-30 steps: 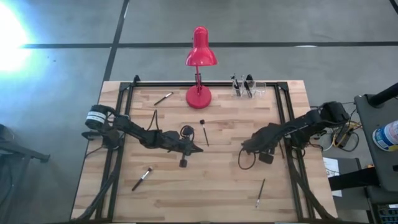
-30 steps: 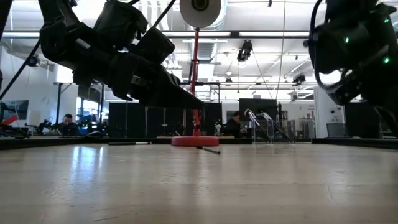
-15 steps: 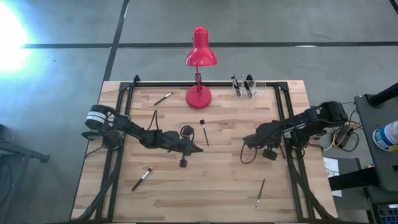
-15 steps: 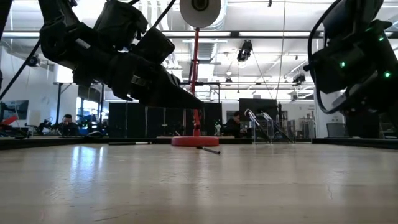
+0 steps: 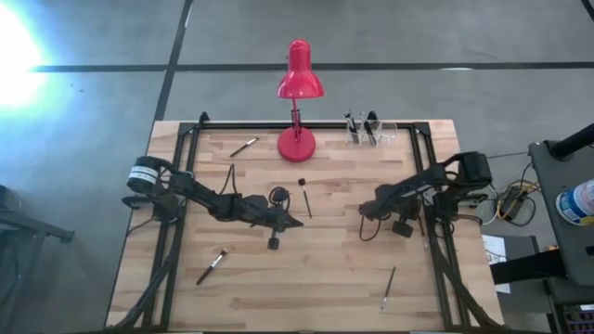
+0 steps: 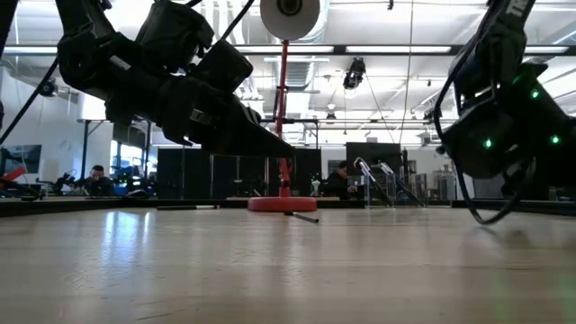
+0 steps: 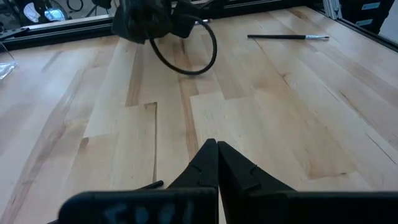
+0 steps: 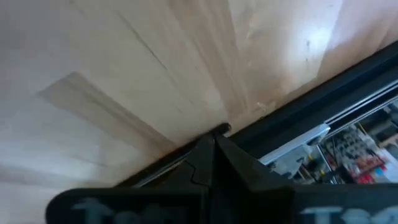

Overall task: Sort items
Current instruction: Put the black foundation brush into the transparent organizer

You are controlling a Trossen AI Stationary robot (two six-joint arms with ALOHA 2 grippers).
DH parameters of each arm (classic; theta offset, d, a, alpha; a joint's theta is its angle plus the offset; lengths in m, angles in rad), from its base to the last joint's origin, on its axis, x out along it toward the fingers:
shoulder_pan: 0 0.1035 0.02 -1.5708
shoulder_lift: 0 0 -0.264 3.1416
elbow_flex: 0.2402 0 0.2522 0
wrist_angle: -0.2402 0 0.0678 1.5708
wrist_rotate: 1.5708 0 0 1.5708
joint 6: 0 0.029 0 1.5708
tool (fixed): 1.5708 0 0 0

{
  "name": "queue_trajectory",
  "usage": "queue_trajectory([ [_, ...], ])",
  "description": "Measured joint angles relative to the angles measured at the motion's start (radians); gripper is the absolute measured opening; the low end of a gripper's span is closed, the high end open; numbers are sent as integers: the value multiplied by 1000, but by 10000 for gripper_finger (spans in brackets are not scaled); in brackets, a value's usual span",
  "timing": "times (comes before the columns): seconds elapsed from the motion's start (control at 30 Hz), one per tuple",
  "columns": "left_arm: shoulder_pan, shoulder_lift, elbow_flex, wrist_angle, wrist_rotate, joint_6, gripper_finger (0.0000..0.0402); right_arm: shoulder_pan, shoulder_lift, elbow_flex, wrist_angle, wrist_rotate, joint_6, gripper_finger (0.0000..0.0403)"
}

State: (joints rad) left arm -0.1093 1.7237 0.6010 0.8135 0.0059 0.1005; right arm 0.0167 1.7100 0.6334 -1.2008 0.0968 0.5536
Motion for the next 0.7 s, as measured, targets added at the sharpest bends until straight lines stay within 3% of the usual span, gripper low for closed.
queue_trajectory([
  [0.27, 0, 0, 0, 0, 0, -4, 0, -5, 58, -2, 1, -14, -12, 8],
  [0.47, 0, 0, 0, 0, 0, -3, 0, -4, -25, 1, -2, -28, -14, 8],
  [0.7, 0, 0, 0, 0, 0, -3, 0, 6, -103, 6, -5, -176, -14, 8],
])
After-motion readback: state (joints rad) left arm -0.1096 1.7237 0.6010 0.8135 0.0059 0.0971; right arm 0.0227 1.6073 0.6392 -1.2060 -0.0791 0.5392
